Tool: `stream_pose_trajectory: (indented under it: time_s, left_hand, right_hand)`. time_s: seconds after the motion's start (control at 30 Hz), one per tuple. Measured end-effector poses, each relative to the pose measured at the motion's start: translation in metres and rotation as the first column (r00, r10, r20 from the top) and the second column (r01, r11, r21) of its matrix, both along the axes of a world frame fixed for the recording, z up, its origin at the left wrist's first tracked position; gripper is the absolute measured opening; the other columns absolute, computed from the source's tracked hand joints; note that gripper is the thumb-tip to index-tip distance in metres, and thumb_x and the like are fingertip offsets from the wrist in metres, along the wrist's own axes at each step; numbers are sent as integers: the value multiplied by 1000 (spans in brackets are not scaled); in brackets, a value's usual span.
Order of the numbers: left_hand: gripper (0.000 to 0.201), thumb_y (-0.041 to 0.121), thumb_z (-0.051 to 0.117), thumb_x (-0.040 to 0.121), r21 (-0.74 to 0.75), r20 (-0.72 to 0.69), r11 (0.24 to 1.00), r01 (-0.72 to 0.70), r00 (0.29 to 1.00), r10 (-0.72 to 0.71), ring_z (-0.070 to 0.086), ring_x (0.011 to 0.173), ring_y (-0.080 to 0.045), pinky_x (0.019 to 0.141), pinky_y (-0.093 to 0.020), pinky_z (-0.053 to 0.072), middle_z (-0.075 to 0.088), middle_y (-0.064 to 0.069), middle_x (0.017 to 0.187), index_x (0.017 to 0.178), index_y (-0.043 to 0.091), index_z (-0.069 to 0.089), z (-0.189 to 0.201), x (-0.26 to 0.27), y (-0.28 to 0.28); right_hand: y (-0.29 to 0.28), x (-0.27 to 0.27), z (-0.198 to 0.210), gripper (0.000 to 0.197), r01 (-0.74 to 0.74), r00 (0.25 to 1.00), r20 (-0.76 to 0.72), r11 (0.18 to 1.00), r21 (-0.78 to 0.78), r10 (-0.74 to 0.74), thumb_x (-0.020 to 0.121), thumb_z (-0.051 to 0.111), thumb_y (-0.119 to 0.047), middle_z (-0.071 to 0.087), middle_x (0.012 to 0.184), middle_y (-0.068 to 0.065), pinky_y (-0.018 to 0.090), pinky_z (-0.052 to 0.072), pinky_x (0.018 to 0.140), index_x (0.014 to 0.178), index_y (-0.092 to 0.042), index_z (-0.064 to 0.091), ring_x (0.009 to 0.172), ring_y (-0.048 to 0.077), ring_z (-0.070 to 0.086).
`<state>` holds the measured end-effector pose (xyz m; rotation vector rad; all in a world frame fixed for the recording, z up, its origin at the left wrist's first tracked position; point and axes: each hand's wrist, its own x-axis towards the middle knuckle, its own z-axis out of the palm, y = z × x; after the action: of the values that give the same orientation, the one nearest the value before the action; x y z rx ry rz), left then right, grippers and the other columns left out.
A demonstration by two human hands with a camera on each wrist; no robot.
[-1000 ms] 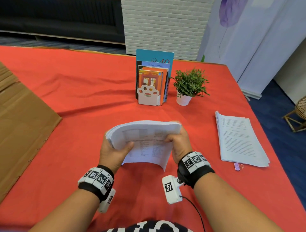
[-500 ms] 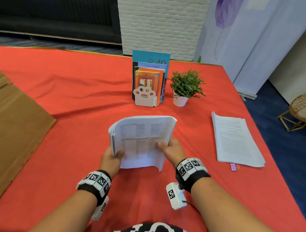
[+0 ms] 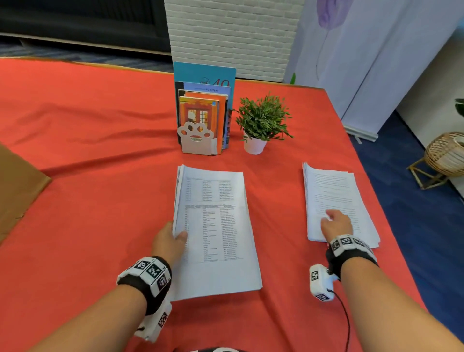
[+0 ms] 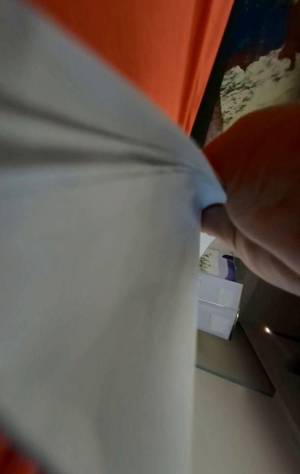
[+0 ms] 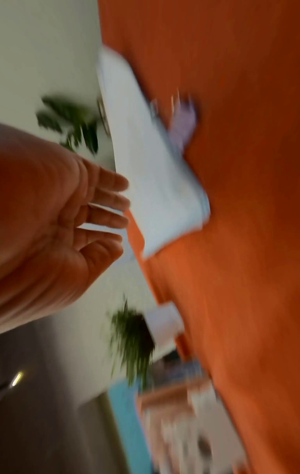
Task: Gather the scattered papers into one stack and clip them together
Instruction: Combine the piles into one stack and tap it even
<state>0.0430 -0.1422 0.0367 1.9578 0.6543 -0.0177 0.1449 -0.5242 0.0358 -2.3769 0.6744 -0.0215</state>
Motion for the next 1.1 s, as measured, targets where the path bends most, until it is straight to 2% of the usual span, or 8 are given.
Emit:
stream_pose_trajectory:
  time_s: [0.2,0.37,0.43,0.57,0.77,0.9,1.0,1.1]
  left_hand:
    - [32,9,55,90,-6,-118,1000,28,993,-28,60,102,-28,88,-31,45,64,-15,119,122,5,56,-19,2,-26]
    - [33,9,55,90,-2,-227,1000,13,974,-13,60,108,-33,87,-33,44,64,-17,121,123,4,56,-34,0,-34]
    - [34,11,56,90,3,-261,1000,4,965,-3,60,109,-34,87,-34,45,64,-17,121,123,4,56,-38,-2,-32]
    - [36,19,59,89,0,-319,1000,15,948,-14,62,106,-33,90,-37,48,65,-15,121,122,6,56,-43,-5,-25]
    - [36,18,55,90,11,-353,1000,5,936,-1,60,110,-35,95,-40,47,62,-16,124,124,5,53,-39,-6,-19]
    - [38,15,55,91,-29,-338,996,-84,939,70,58,113,-37,98,-44,45,61,-18,125,126,3,51,-40,-11,-13]
    - [39,19,57,89,-112,-328,985,-132,940,89,60,110,-37,97,-51,47,61,-19,123,124,4,49,-53,-13,-4]
    - [42,33,51,91,-191,-286,970,-148,954,89,61,107,-36,95,-54,48,61,-17,122,123,7,47,-71,-12,5]
  right_hand:
    - [-85,-3,-5,49,251,931,-236,958,-139,-278,82,56,-10,46,131,29,46,45,96,130,-5,48,115,47,53]
    - [-124,4,-22,53,310,894,-353,950,44,-275,85,58,-11,49,132,26,46,44,92,134,2,42,118,42,51]
    - [-132,8,-25,47,318,906,-309,947,41,-290,81,60,-9,59,109,27,42,46,83,125,6,50,97,42,59]
    - [-132,13,-26,54,276,933,-277,950,148,-228,82,55,-17,56,123,27,46,48,91,131,2,46,104,44,57]
    - [-130,20,-18,42,195,953,-247,979,65,-173,71,61,0,63,108,26,45,51,85,112,4,59,94,42,60]
    - [-116,29,-3,33,197,979,-98,958,207,-181,70,51,-12,68,91,16,36,59,60,99,-5,64,76,37,66]
    - [-76,22,23,21,108,993,7,954,280,-114,82,46,-1,61,82,14,16,48,33,97,-7,60,58,27,60]
    - [-27,8,29,26,-32,994,106,929,370,-8,84,48,3,62,86,17,27,54,46,105,-6,61,62,28,59]
